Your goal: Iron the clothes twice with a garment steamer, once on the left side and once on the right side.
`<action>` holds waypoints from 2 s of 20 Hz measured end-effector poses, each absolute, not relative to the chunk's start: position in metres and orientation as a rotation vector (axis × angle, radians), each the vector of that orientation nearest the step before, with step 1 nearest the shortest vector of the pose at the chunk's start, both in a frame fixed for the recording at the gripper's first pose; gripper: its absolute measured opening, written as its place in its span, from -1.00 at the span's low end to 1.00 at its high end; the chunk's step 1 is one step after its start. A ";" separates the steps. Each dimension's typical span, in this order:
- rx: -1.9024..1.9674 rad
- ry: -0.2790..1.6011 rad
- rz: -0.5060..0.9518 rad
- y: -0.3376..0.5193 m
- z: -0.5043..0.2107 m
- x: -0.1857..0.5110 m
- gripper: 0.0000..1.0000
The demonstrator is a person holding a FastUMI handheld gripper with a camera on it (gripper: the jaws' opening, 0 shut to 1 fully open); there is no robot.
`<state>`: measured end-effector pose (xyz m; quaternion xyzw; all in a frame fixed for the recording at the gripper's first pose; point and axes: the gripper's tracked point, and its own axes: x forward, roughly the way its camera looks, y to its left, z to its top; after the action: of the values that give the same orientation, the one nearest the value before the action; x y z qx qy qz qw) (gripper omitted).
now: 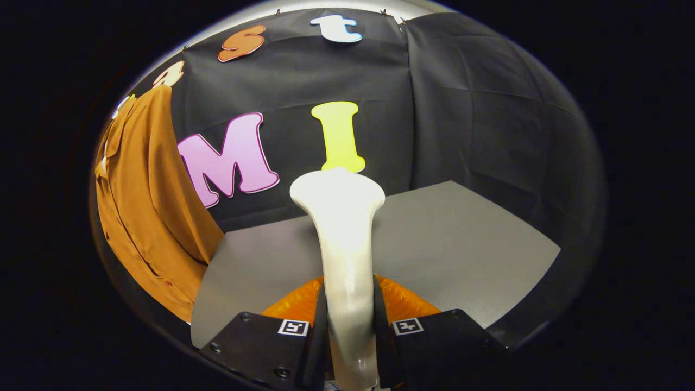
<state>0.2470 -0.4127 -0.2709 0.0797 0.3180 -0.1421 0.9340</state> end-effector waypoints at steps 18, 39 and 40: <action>0.063 0.378 -0.075 -0.160 -0.155 0.256 -0.19; -0.009 0.630 -0.127 -0.104 -0.255 0.282 -0.18; -0.007 0.647 -0.125 -0.106 -0.262 0.281 -0.19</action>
<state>0.2807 -0.1056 -0.2617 -0.0032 0.3176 -0.0613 0.9462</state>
